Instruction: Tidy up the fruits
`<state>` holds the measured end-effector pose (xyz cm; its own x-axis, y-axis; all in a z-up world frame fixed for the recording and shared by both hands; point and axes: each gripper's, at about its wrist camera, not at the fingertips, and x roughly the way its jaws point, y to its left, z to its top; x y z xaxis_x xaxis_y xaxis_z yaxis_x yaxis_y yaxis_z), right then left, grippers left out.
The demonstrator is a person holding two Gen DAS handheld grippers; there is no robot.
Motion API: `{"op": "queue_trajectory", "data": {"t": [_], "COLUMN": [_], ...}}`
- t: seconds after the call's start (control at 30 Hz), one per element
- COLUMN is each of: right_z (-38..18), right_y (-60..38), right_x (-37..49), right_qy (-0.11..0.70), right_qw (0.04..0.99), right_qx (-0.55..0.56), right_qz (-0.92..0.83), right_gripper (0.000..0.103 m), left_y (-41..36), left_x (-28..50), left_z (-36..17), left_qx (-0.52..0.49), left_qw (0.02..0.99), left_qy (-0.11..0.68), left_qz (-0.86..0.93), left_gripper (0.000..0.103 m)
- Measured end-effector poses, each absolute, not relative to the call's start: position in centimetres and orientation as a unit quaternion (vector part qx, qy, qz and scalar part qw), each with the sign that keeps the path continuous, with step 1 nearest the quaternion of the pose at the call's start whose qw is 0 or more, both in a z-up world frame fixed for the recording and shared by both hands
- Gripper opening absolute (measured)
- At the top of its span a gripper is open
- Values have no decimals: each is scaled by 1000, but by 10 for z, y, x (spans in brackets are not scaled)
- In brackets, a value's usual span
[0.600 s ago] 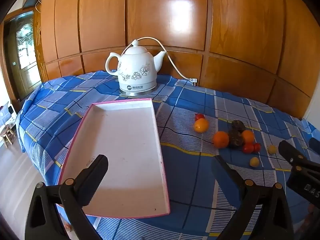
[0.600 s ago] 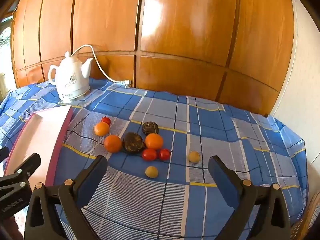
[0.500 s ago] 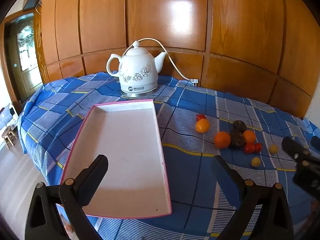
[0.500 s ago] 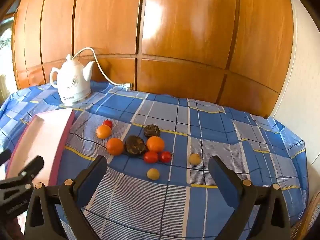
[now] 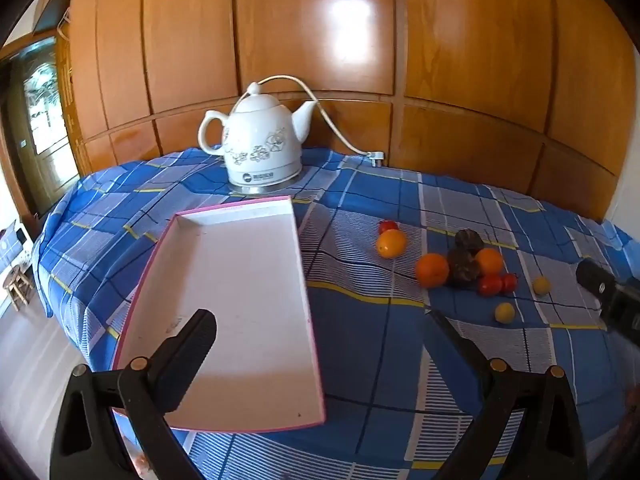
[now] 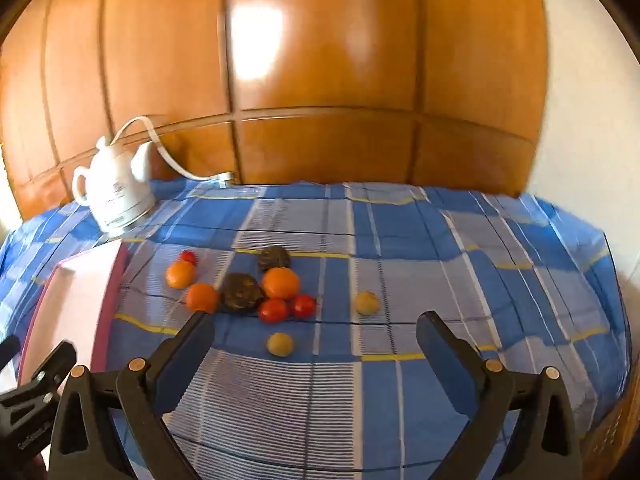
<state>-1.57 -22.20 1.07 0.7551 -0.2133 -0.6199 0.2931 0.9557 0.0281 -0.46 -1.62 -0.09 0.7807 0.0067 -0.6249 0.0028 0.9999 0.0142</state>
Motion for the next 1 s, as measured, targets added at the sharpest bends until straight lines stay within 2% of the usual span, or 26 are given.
{"op": "queue_trajectory", "data": {"t": [1.0], "right_z": [-5], "right_y": [-236], "right_x": [-23], "right_qy": [326], "right_qw": [933], "right_qx": [46], "right_qz": [-147], "right_gripper": [102], "left_y": [-41], "left_x": [-6], "left_z": [-8], "left_qx": [31], "left_qw": [936], "left_qy": [347], "left_qz": [-41], "left_gripper": [103]}}
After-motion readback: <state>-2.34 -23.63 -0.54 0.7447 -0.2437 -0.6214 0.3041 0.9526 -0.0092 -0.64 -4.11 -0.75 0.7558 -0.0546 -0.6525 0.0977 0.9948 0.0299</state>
